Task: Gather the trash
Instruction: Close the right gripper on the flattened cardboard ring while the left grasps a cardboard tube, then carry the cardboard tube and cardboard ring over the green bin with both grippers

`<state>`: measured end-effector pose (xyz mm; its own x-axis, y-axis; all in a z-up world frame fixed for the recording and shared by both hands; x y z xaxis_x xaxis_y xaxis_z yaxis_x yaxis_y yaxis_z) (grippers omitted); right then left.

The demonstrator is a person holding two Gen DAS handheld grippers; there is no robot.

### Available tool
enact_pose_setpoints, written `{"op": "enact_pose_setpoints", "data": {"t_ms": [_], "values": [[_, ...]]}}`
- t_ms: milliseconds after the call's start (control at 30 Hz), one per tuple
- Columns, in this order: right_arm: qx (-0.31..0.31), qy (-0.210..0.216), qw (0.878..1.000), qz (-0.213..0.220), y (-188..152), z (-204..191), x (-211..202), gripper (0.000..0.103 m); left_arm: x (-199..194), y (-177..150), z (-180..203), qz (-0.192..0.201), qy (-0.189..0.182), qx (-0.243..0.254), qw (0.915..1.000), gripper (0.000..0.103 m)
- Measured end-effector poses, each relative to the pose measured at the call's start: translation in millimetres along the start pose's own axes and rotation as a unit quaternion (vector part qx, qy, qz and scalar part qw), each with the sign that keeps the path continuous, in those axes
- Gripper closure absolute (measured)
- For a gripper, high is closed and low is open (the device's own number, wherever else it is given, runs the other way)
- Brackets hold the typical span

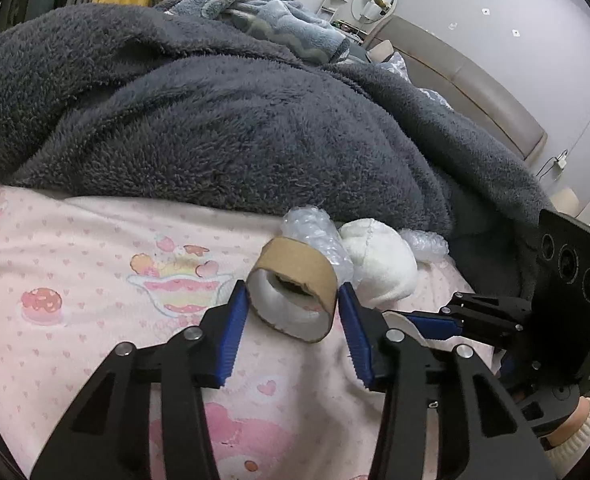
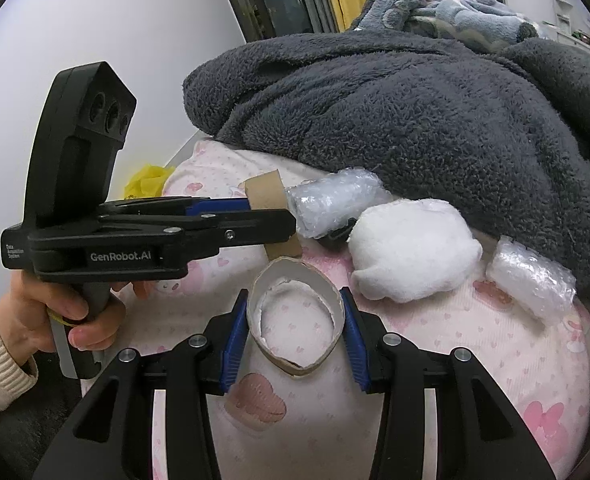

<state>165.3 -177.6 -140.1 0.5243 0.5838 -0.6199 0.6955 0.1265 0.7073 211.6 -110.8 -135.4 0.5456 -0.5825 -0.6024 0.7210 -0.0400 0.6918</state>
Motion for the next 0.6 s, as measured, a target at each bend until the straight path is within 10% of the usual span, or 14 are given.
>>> {"op": "enact_pose_setpoints", "data": {"t_ms": [600], "values": [[0.006,0.01,1.0,0.019,27.6,-24.7,-4.9,0.059,-52.8,-0.5,-18.0,0.027,0.094,0.019,0.9951,0.055]]}}
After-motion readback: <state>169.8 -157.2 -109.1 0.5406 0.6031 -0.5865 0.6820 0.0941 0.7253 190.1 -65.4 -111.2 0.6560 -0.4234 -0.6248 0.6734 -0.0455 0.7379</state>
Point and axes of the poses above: each gripper's, at about its wrist camera, not at the fingertips, and x roughly the way its jaws point, z to its right, y to its top, the point moved 8 cm from there along x, roughly the way its jaws point, and after that the axes turned 7 degrees about z, right-handed, at the moved point
